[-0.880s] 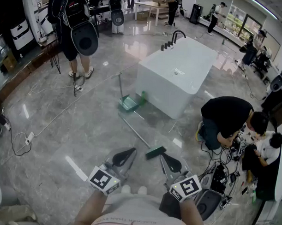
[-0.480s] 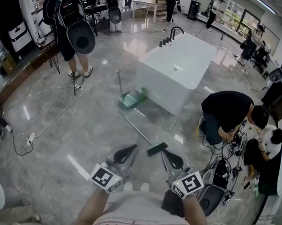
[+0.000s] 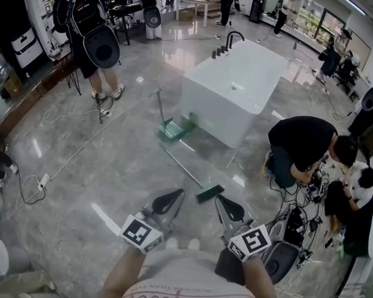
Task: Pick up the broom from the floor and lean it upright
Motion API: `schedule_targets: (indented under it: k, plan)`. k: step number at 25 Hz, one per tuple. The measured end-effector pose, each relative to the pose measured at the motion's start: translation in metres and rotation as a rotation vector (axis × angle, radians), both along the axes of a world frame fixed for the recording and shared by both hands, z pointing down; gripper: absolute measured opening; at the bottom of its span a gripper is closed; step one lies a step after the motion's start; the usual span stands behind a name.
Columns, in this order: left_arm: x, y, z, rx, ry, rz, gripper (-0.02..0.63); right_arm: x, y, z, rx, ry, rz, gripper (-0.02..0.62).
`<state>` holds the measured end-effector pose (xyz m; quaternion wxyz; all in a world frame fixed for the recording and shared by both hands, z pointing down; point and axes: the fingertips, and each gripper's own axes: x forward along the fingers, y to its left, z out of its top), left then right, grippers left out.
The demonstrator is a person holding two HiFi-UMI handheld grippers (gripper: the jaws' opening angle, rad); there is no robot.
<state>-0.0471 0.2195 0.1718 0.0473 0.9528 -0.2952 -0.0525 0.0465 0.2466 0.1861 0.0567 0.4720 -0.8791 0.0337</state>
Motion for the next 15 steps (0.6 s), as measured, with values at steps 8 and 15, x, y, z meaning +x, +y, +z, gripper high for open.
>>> schedule_targets:
  k: [8,15]
  plan:
    - [0.003,-0.005,0.001,-0.005,-0.006,-0.001,0.0,0.001,-0.002,-0.001,-0.002,-0.011,-0.006,0.002]
    - [0.011,-0.014,0.007,-0.024,-0.016,-0.028,0.0,0.012,-0.006,0.003,-0.017,-0.012,-0.026,0.002]
